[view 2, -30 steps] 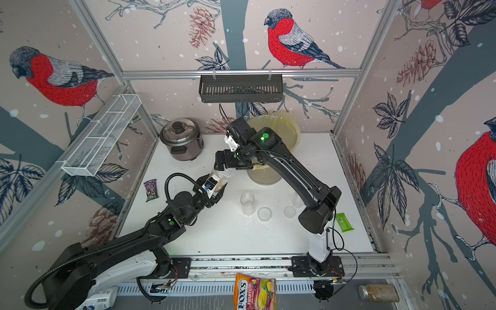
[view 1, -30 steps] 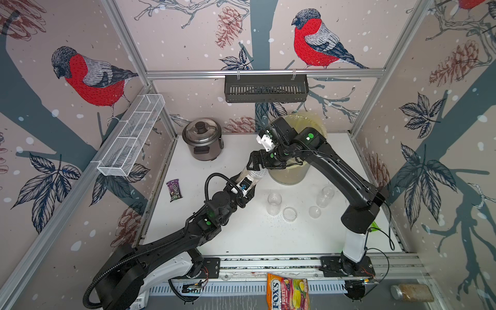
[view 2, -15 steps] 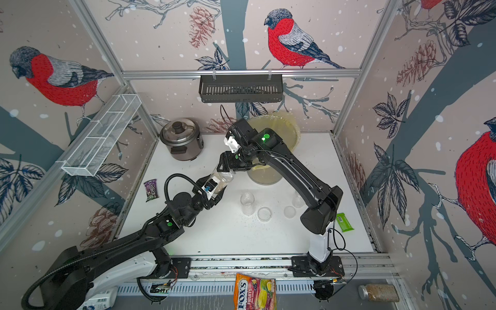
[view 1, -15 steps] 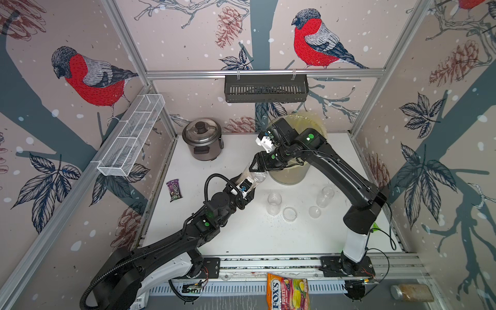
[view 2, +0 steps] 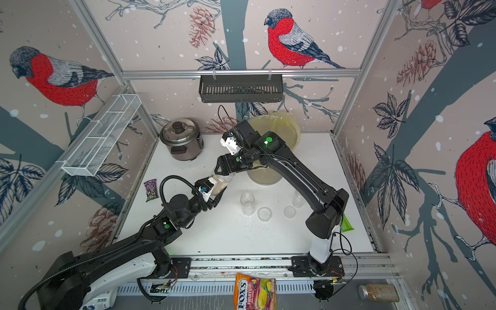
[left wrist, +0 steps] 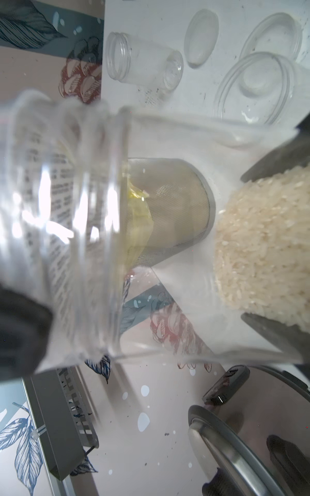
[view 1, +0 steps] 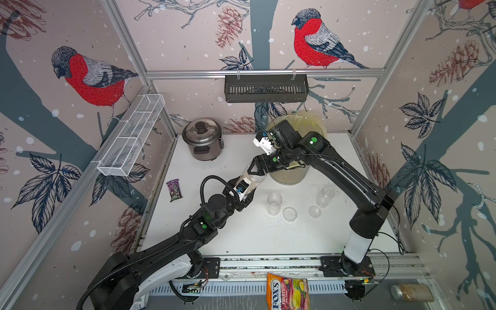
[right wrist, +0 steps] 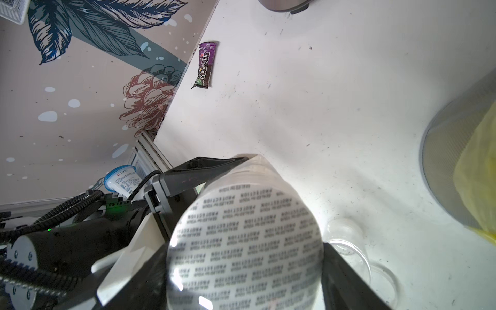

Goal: Empty moldy rice from jars
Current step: Unscrew the lid from the jar.

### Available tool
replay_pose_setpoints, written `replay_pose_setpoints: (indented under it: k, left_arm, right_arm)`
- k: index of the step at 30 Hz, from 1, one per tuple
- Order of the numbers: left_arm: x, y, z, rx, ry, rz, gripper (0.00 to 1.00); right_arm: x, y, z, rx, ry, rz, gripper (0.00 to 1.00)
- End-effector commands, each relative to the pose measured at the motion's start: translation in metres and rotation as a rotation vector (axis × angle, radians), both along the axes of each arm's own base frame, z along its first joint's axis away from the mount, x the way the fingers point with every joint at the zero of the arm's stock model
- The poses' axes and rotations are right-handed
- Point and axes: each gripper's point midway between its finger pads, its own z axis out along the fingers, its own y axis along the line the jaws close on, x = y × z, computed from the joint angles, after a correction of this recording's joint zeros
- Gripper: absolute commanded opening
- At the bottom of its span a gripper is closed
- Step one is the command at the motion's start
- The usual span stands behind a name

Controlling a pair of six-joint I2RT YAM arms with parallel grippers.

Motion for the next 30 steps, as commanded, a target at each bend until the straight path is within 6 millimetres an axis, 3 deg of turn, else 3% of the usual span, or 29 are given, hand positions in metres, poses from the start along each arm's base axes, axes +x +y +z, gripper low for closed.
replay_pose_setpoints:
  k: [1,6,13,18,30]
  left_arm:
    - [-0.004,-0.003,0.027,-0.199,0.020,-0.053,0.30]
    - [-0.002,-0.003,0.029,-0.219,0.039,-0.072,0.28]
    - [-0.003,0.001,0.029,-0.214,0.035,-0.059,0.27]
    - [-0.003,0.008,0.030,-0.225,0.030,-0.031,0.28]
    - [-0.004,0.027,0.054,-0.334,0.015,0.021,0.28]
  right_arm:
    - [0.005,-0.006,0.013,-0.005,-0.124,0.057,0.57]
    - [0.003,0.000,0.028,0.042,-0.209,0.098,0.56]
    - [0.002,0.003,0.019,0.021,-0.228,0.118,0.57]
    - [0.004,-0.004,0.033,0.037,-0.288,0.096,0.59]
    - [-0.033,-0.020,0.040,0.053,-0.499,0.228,0.62]
